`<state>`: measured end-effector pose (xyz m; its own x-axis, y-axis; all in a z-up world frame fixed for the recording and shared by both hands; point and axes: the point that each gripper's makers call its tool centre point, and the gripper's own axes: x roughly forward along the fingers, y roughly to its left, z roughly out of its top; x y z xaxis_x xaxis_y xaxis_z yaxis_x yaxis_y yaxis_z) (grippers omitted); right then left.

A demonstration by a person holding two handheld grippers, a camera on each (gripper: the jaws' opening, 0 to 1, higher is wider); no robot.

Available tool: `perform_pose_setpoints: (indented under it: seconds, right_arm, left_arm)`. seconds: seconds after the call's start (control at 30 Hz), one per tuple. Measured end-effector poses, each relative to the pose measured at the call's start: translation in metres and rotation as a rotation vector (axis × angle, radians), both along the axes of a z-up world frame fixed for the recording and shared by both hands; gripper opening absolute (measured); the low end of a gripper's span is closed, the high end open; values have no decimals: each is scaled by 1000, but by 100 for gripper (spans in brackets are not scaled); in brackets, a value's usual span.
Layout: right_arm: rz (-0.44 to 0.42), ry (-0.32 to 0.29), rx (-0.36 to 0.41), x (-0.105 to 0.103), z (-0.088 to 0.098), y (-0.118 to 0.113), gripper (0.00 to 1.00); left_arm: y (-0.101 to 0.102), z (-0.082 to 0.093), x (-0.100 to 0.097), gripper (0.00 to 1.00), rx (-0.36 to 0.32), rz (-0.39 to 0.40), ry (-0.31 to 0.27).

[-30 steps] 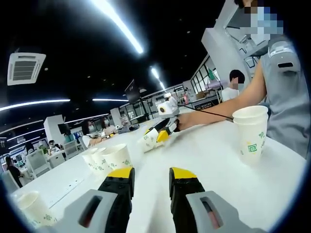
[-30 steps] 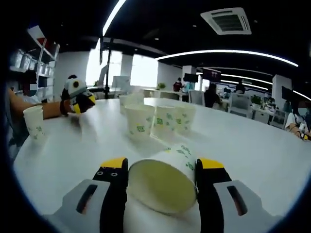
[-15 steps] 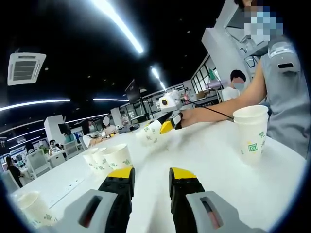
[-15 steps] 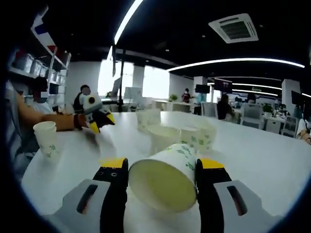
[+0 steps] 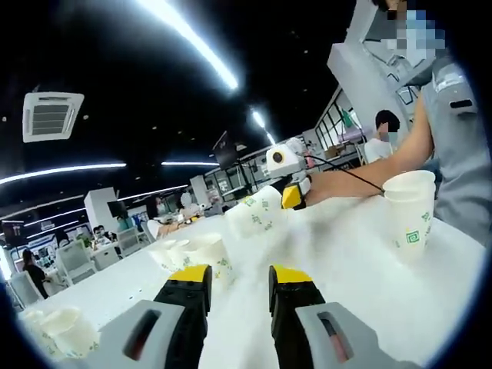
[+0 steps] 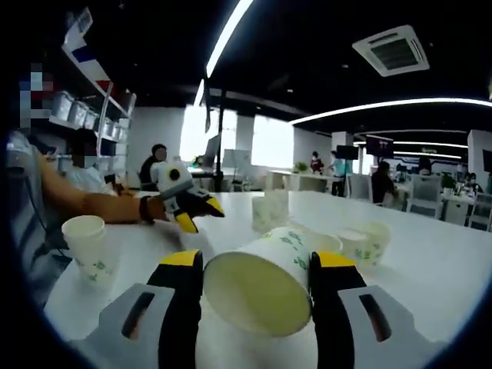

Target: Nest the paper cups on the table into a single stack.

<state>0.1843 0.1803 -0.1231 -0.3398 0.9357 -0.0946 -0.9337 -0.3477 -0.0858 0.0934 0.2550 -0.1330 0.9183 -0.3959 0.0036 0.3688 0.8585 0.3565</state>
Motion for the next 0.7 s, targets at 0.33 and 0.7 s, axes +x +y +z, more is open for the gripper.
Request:
perform_pose_setpoints:
  seconds: [0.33,0.7]
  right_arm:
    - [178,-62,-74,-52,-18,37,59]
    - [235,-92,-143,-87,-51,76,60]
  left_arm:
    - [6,7,-2,29,-48,-9,-19]
    - [19,10,-1,29,-49,19,-29]
